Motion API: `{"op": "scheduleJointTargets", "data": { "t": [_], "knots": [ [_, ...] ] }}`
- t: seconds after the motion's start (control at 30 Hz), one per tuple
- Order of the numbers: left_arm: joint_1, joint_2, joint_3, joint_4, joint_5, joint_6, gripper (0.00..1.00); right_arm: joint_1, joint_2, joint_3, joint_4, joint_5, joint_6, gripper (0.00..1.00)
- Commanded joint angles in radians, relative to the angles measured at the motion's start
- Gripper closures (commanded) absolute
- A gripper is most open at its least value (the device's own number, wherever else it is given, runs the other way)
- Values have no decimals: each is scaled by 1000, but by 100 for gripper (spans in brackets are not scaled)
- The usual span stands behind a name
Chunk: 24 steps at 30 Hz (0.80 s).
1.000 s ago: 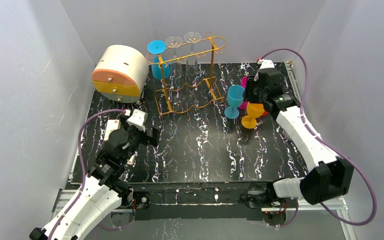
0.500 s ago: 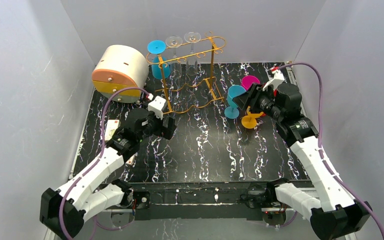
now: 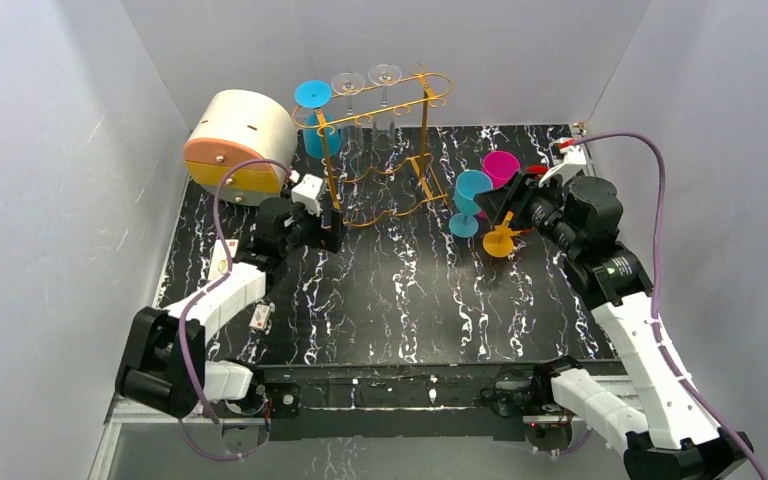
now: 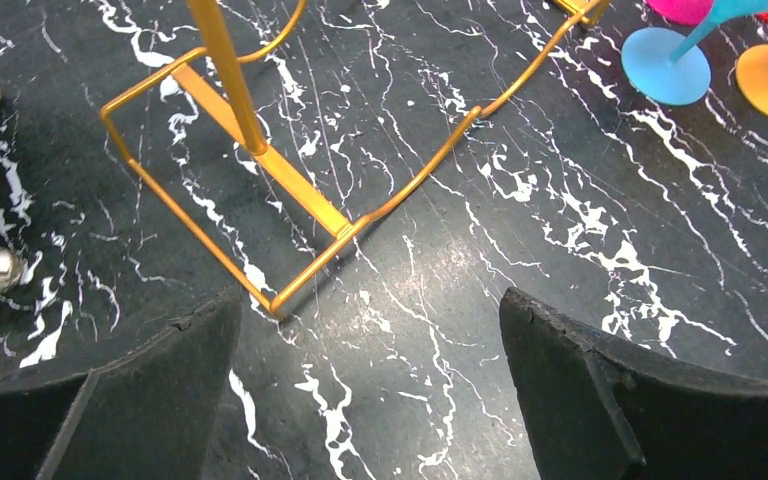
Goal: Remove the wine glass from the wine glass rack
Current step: Adjust the wine rack at the center of the board.
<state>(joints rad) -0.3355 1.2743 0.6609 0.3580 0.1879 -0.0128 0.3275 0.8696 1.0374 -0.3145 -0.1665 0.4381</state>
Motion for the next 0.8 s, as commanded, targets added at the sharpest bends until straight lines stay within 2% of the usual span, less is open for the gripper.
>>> {"op": "scheduleJointTargets", "data": {
  "t": [0.0, 0.27, 0.5, 0.77],
  "knots": [
    [6, 74, 30, 114, 79, 100, 2, -3, -11, 35, 35, 32, -27, 34],
    [26, 187, 44, 135, 118, 61, 2, -4, -28, 45, 5, 57, -53, 32],
    [40, 291, 91, 67, 119, 88, 2, -5, -42, 46, 2, 56, -52, 32],
    [73, 389, 146, 8, 210, 78, 2, -3, -41, 46, 5, 58, -49, 32]
  ]
}}
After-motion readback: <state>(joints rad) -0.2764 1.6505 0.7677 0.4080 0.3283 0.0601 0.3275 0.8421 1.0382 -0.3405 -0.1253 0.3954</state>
